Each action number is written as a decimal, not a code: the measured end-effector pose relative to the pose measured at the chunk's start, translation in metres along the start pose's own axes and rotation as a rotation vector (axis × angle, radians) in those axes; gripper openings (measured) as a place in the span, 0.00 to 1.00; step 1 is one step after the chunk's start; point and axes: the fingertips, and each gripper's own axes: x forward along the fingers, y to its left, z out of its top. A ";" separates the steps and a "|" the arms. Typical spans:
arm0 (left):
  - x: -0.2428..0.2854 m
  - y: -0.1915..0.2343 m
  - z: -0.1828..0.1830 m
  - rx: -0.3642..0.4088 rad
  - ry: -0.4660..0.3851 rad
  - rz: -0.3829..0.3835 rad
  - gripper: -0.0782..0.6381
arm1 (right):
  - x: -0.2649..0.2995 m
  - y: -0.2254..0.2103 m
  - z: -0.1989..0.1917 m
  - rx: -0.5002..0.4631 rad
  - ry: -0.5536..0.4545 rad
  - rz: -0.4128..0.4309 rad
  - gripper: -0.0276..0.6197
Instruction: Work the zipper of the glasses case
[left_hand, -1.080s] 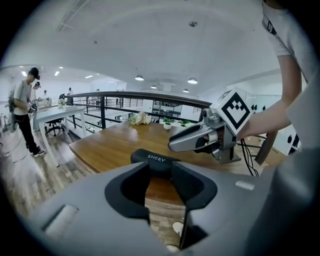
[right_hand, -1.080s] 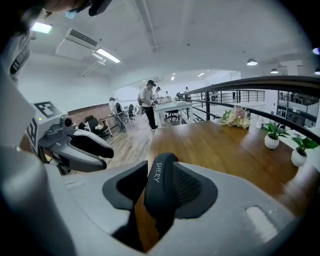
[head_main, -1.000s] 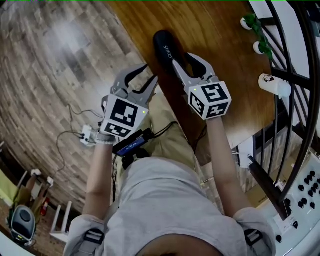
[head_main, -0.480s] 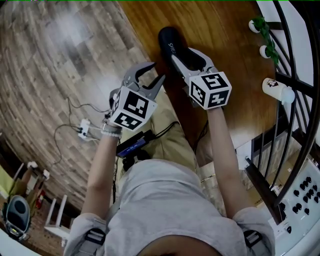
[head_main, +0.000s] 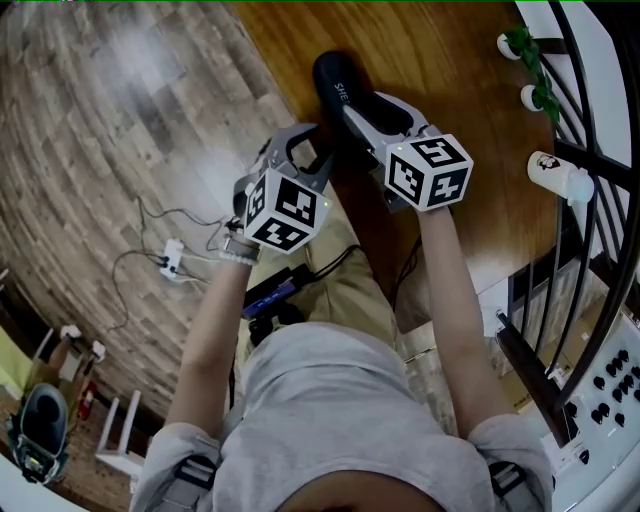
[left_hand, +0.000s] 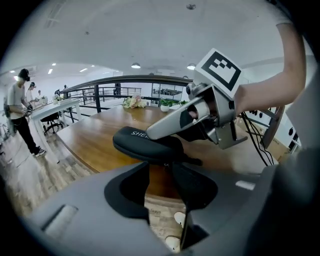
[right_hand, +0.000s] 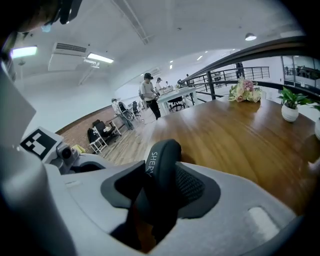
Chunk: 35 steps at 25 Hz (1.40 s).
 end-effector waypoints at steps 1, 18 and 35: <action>0.003 -0.001 -0.002 0.001 0.006 0.003 0.31 | 0.000 0.000 0.000 0.011 -0.002 0.004 0.33; 0.029 -0.007 -0.013 0.007 0.079 0.032 0.30 | 0.001 0.001 0.002 0.026 -0.011 0.025 0.32; 0.027 -0.006 -0.016 0.053 0.090 0.049 0.13 | 0.000 0.005 0.002 -0.016 -0.022 -0.008 0.32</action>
